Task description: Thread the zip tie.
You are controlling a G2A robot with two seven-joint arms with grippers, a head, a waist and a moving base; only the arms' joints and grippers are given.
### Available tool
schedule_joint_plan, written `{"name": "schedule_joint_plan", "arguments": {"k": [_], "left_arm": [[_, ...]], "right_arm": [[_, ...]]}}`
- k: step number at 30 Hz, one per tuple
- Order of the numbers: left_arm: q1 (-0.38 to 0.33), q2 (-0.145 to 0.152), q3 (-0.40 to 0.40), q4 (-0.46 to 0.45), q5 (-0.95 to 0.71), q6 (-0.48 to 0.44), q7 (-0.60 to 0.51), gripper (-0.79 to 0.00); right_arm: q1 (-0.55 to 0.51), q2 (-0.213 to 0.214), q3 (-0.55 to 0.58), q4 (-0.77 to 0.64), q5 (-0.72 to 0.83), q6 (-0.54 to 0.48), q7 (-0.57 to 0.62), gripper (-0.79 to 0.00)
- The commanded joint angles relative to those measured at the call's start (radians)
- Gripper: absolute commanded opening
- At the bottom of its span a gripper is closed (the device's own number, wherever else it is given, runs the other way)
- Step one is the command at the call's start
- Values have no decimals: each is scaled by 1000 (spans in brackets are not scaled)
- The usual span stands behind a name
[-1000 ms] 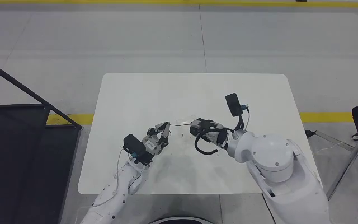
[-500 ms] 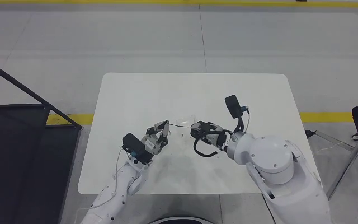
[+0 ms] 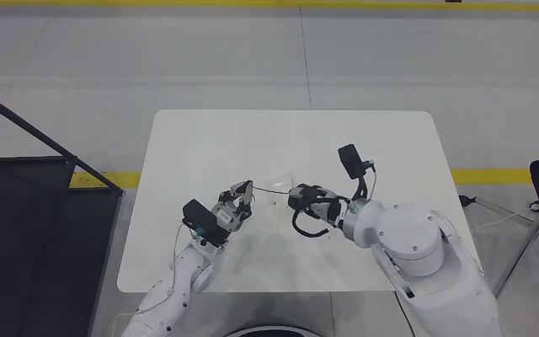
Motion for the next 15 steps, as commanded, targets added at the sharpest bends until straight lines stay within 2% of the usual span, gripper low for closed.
{"name": "schedule_joint_plan", "arguments": {"k": [1,15], "left_arm": [[0,0,0,0,0,0,0,-785],[0,0,0,0,0,0,0,-785]], "right_arm": [[-1,0,0,0,5,0,-5,-785],[28,-1,-11,34,40,0,-20,-785]]}}
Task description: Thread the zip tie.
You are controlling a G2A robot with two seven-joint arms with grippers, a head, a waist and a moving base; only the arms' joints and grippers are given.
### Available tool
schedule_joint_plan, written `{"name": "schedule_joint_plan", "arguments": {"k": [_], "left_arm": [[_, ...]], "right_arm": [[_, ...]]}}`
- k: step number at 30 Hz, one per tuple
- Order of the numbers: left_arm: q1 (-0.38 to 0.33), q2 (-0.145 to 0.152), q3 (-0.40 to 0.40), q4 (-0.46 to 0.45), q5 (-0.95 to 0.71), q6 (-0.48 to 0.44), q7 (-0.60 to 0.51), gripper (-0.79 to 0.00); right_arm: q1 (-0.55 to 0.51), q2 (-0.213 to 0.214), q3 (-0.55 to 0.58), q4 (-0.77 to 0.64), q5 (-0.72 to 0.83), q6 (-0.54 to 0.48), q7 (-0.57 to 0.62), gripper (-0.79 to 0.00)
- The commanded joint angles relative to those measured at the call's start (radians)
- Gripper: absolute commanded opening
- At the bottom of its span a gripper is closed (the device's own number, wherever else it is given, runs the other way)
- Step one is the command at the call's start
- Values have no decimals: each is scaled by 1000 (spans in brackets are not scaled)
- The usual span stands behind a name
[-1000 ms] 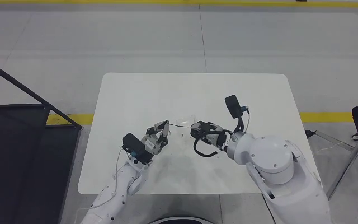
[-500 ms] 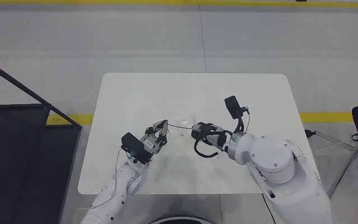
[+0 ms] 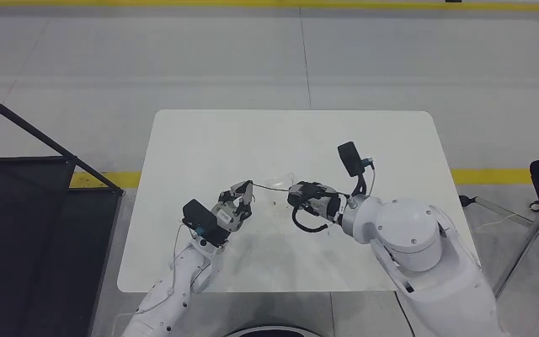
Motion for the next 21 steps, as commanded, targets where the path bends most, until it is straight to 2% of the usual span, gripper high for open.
{"name": "schedule_joint_plan", "arguments": {"k": [1,21], "left_arm": [[0,0,0,0,0,0,0,-785],[0,0,0,0,0,0,0,-785]], "right_arm": [[3,0,-1,2,6,0,-2,-785],[24,3,-16,25,46,0,-34,-785]]}}
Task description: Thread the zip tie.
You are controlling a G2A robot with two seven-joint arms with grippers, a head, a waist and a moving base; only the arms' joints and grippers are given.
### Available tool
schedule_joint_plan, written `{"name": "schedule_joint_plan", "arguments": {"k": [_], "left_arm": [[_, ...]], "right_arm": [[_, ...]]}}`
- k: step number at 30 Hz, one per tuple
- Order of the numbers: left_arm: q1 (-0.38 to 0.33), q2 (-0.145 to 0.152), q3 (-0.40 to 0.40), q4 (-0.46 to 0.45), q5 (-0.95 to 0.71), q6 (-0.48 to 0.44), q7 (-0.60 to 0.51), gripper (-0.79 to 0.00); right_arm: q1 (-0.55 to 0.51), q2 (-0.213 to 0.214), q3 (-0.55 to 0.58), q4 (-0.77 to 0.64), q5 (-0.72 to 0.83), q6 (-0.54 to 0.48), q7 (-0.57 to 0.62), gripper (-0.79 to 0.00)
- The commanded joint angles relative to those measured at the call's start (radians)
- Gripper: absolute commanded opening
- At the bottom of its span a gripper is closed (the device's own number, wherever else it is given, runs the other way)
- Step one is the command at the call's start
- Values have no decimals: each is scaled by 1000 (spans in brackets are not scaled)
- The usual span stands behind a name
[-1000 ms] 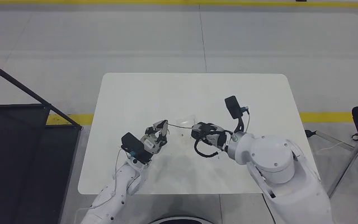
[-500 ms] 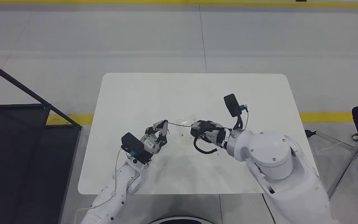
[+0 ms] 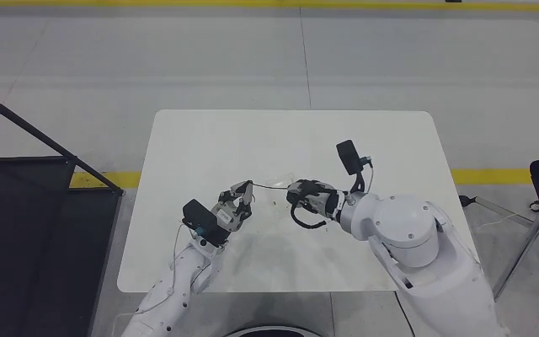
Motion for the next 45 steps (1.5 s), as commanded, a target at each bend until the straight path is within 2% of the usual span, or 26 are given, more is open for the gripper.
{"name": "schedule_joint_plan", "arguments": {"k": [1,14,34,45], "left_arm": [[0,0,0,0,0,0,0,-785],[0,0,0,0,0,0,0,-785],[0,0,0,0,0,0,0,-785],[0,0,0,0,0,0,0,-785]], "right_arm": [[2,0,0,2,5,0,-2,-785],[-16,-9,28,-14,100,-15,-57,-785],[-58,-23,66,-9,216,-112,-131,-785],[-42,-18,51,-9,186,-69,-112,-785]]}}
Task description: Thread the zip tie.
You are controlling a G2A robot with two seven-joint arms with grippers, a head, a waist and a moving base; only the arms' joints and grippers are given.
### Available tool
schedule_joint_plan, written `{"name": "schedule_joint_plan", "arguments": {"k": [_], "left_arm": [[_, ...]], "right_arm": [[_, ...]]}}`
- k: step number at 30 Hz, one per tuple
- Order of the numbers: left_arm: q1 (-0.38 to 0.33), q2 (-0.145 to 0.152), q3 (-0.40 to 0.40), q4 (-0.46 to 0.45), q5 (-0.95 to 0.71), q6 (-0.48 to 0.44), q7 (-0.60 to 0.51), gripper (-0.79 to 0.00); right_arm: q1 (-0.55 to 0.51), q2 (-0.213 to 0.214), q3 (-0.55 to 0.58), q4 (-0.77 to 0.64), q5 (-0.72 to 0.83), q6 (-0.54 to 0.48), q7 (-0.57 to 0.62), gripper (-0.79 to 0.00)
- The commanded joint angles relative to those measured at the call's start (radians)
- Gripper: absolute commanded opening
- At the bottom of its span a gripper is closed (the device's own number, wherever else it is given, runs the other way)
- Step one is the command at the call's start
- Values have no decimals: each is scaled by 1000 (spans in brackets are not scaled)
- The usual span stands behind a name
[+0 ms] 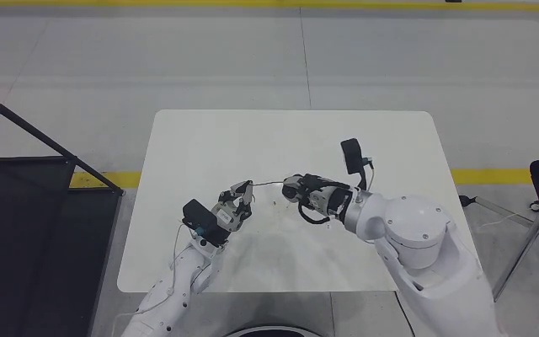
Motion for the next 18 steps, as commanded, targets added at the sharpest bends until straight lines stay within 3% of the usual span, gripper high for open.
{"name": "schedule_joint_plan", "arguments": {"k": [1,7,18], "left_arm": [[0,0,0,0,0,0,0,-785],[13,0,-7,-27,-4,0,-32,-785],[15,2,-21,-28,-5,-47,-45,-785]], "right_arm": [[3,2,-3,-2,-10,12,5,-785],[10,15,-19,-27,-80,75,35,-785],[-59,54,6,-100,-182,75,110,-785]]}}
